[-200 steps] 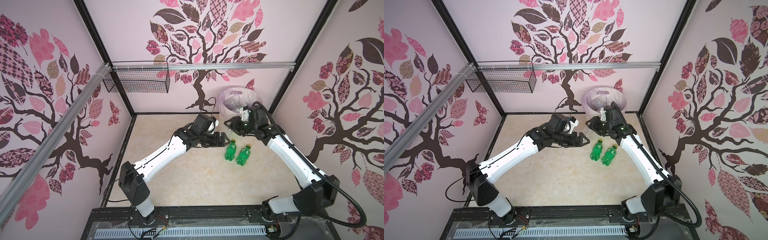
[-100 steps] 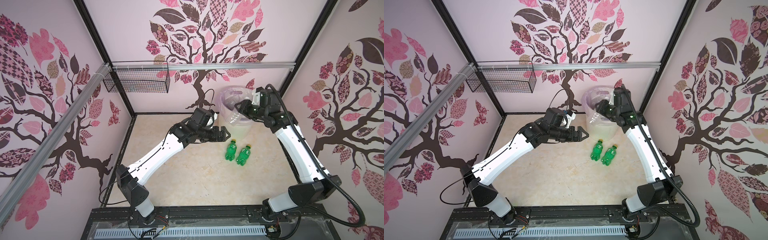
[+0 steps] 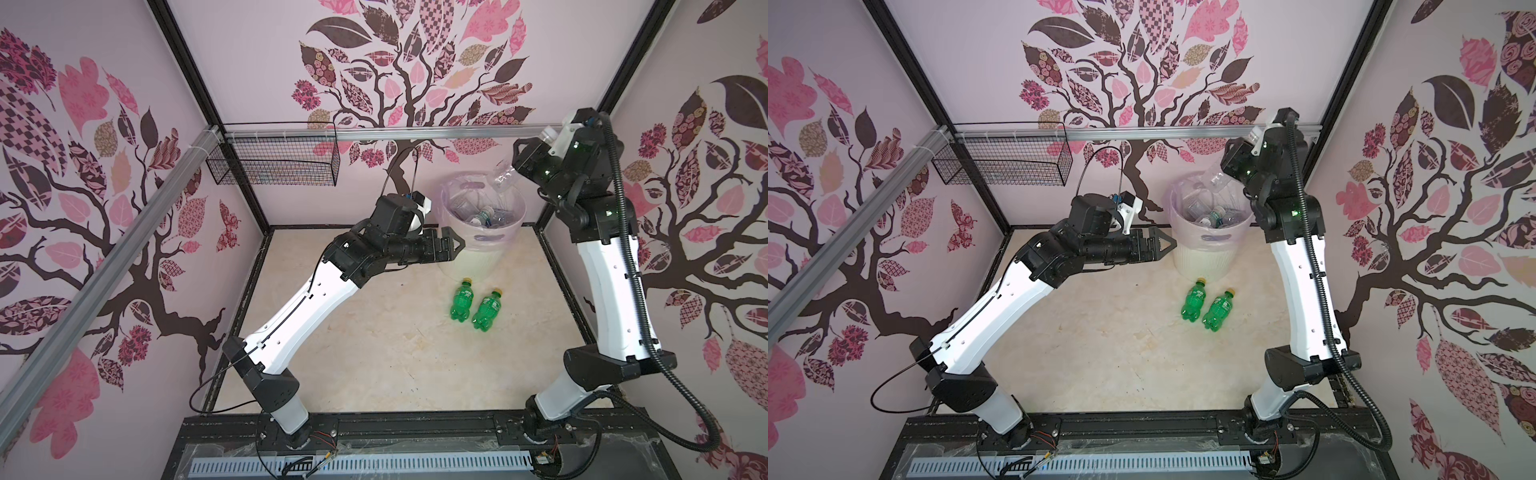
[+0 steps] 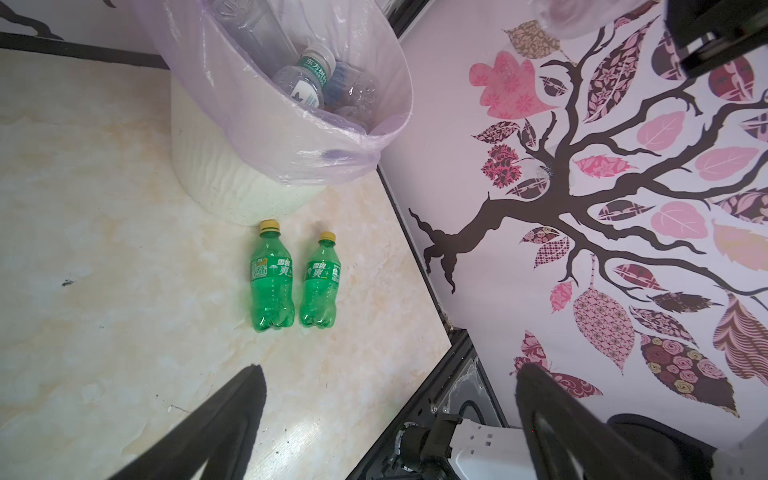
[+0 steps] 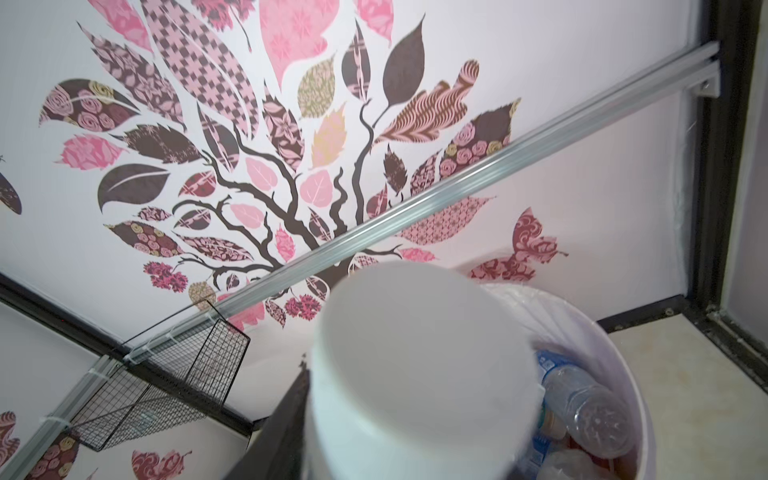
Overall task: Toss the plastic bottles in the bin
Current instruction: 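Carry the clear bottle over the bin with right gripper while left releases, then open the right gripper above the bin to drop the clear bottle, then withdraw the right gripper from the bin while the left gripper lowers to a Sprite bottle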
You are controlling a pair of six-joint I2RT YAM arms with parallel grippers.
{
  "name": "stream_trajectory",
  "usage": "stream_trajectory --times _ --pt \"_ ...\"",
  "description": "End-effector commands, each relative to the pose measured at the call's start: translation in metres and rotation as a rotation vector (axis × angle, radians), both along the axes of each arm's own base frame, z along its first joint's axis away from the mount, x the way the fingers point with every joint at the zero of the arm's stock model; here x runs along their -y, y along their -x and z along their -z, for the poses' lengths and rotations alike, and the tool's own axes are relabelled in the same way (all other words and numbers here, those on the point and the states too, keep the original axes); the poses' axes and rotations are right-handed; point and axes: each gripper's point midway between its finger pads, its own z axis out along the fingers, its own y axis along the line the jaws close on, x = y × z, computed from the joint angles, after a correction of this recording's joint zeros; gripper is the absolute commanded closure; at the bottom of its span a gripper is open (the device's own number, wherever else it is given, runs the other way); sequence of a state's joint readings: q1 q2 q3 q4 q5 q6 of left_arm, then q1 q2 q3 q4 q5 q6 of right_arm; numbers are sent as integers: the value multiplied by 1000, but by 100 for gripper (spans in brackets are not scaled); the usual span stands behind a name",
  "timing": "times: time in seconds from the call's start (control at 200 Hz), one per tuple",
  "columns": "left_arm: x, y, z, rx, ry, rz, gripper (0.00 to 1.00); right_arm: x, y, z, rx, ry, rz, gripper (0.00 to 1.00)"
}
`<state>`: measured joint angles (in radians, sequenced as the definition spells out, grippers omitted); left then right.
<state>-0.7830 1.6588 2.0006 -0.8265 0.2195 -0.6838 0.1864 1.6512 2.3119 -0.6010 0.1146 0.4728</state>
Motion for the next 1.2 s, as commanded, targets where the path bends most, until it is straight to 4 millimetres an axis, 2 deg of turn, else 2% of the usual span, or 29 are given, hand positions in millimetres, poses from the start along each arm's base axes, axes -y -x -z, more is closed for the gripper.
stream_trajectory --times 0.0,0.065,0.12,0.18,0.22,0.335,0.61,0.625,0.805,0.98,1.02,1.195 --pt "-12 -2 4 6 -38 -39 3 14 -39 39 -90 78 102 53" --pt "-14 -2 5 11 -45 -42 3 15 -63 88 -227 109 113 50" --pt "-15 -2 6 14 -49 -44 3 20 -77 128 -343 92 124 42" --pt "-16 -1 6 16 -53 -46 3 26 -83 150 -412 32 123 33" --pt "-18 -2 7 18 -57 -49 3 27 -83 148 -403 25 122 25" --pt "-19 -2 11 15 -66 -53 3 25 -76 120 -323 28 96 1" --pt "-20 -10 22 12 -98 -73 3 28 -47 105 -317 49 90 0" --pt "-20 -10 33 -7 -117 -70 3 28 -44 104 -315 50 90 0" --pt "-7 -13 73 -81 -149 -42 3 28 -17 104 -328 44 70 1" --pt "9 -17 120 -168 -186 -1 3 33 15 146 -431 64 78 1" --pt "12 -17 133 -192 -195 3 3 33 27 149 -435 53 71 0" --pt "27 -19 186 -272 -216 13 3 28 63 200 -538 -10 37 1"
